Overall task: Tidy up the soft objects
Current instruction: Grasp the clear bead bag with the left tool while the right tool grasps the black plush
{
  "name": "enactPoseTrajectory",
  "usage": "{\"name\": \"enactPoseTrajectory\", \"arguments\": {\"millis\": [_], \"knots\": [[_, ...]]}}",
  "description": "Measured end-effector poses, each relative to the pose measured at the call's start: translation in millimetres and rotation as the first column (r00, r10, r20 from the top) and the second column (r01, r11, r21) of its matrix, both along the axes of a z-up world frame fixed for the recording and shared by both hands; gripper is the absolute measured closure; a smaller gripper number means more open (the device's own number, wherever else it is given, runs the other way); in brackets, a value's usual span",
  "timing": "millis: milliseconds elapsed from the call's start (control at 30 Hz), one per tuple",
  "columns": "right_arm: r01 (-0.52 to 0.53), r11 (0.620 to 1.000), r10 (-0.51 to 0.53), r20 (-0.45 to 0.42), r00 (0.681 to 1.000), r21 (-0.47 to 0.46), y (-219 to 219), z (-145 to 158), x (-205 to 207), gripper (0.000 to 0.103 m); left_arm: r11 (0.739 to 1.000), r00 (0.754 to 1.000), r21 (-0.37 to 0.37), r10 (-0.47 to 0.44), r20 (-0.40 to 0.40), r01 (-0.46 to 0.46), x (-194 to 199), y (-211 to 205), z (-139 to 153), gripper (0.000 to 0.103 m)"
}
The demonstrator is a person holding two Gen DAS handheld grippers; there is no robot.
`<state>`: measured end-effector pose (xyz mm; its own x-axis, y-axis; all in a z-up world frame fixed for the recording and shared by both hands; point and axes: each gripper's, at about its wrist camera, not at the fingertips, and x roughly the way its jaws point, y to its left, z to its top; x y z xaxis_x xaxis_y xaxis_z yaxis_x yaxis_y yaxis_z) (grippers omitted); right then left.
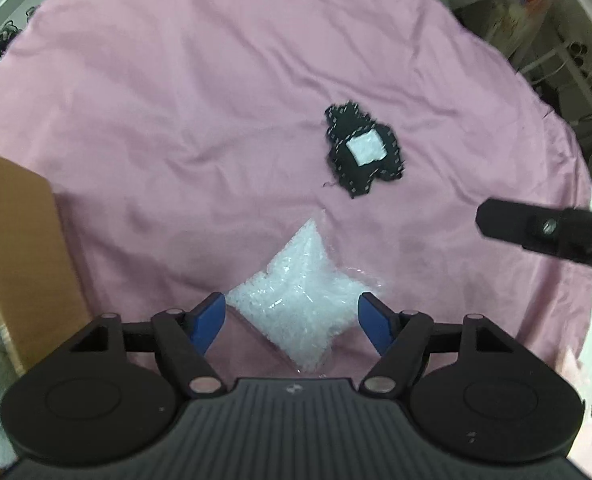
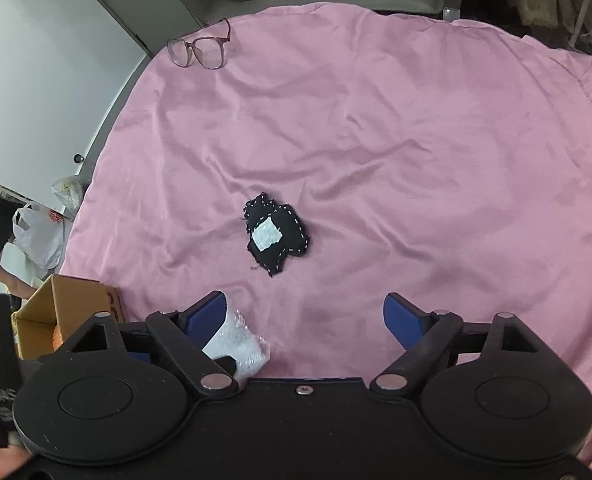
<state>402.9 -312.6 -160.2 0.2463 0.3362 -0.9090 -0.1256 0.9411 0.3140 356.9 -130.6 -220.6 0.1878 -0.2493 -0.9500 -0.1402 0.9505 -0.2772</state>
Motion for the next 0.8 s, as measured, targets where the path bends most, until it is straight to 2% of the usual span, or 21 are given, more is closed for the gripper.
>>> {"name": "enactPoseTrajectory", "arguments": {"millis": [200,367,433,533,800], "knots": [[-0.001,1.000,0.001,-0.018,1.000,0.004,8,-16,14,0.021,1.000,1.000,-0.016,-0.008,-0.021,0.008,8,-1,-17,0.031],[-0.001,1.000,0.002,-0.036,0.999,0.015,17,-29,23,0.024,0.999,1.000,-0.033,-0.004,-0.006,0.004,9,6,-14,0.056],[-0.004,1.000,0.004,-0.034,0.999,0.015,21,-32,26,0.025,0.997,1.000,-0.071,-0.004,0.004,0.004,9,11,-8,0.066],[-0.013,1.000,0.014,-0.032,0.999,0.011,27,-36,30,0.026,0.998,0.999,-0.056,-0.006,0.032,0.007,10,15,3,0.073],[-0.037,0.999,0.036,-0.027,0.999,-0.024,45,-48,42,0.026,0.999,0.996,-0.017,0.047,0.077,-0.046,16,37,20,0.075]]}}
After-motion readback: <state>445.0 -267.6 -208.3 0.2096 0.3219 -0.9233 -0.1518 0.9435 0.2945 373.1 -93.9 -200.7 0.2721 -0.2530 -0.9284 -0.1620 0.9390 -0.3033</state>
